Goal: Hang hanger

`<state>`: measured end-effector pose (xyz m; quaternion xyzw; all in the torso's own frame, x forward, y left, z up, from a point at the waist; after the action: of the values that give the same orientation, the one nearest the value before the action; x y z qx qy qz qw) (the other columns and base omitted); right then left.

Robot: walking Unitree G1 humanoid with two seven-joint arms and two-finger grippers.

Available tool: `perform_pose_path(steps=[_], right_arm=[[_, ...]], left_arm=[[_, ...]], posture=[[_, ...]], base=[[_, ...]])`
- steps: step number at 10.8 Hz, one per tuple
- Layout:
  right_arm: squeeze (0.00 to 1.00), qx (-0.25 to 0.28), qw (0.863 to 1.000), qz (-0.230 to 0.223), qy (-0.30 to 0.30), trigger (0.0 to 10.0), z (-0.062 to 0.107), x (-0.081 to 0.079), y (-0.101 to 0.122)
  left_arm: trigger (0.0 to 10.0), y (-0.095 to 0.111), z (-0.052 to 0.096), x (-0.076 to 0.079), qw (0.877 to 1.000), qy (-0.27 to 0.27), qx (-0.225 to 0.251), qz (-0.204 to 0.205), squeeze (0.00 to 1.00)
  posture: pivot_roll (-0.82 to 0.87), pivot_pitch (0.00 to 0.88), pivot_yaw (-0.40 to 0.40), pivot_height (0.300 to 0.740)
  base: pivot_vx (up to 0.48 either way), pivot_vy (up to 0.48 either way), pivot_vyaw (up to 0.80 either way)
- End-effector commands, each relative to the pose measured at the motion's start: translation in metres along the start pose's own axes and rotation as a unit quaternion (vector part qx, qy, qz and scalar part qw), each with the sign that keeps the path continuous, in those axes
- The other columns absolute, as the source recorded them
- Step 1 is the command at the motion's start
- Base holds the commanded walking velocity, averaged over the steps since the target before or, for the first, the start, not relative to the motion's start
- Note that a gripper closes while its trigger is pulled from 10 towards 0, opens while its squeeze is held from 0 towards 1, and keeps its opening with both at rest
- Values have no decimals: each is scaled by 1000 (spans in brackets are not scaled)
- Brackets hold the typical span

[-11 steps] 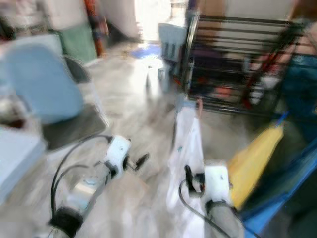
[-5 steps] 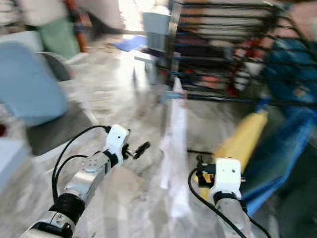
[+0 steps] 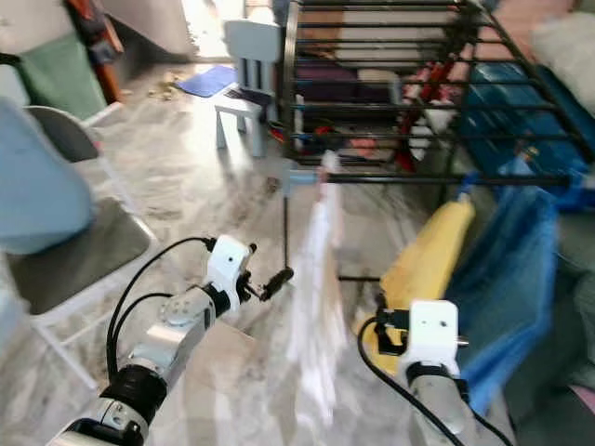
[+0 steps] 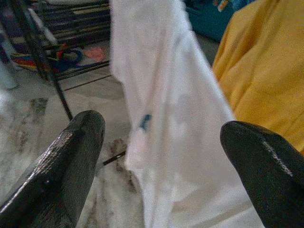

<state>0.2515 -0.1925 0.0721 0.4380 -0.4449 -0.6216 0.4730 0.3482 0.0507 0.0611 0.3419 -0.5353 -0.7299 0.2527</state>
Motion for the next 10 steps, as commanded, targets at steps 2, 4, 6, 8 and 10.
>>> perform_pose_path(steps=[2, 4, 6, 8, 10], right_arm=[[0, -4, 1000, -2, 2, 10000, 0, -3, -1], [0, -3, 1000, -1, 3, 10000, 0, -3, -1], [0, -4, 1000, 0, 2, 10000, 0, -4, -1], [0, -3, 1000, 1, 6, 10000, 0, -5, -2], [0, -4, 1000, 3, 7, 10000, 0, -7, -2]], left_arm=[[10000, -2, 3, -3, 1000, -2, 1, -1, 0], [10000, -2, 3, -1, 1000, -7, 2, -3, 0], [10000, -3, 3, 4, 1000, -15, 4, -2, 0], [10000, -3, 4, 5, 1000, -17, 5, 0, 0], [10000, -5, 5, 6, 1000, -18, 4, -2, 0]], posture=[[-54, 0, 7, 740], [-56, 0, 7, 740], [-56, 0, 8, 740], [-54, 0, 7, 740], [-53, 0, 6, 740]], base=[[278, 309, -728], [292, 306, -800], [311, 0, -800], [120, 0, 0], [0, 0, 0]])
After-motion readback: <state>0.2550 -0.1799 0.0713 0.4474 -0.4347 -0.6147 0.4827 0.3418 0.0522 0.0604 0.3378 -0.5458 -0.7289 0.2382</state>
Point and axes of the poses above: a point about 5 cm out from each wrist's last joint towards the gripper, its own z axis pointing back from the gripper into the wrist, its own y axis along the axis of the wrist's last joint, x = y × z, the point moved 4 cm from there along -z, pointing out of the wrist towards the gripper, and after that the axes turned 13 degrees about -z, right-handed, at the moved point
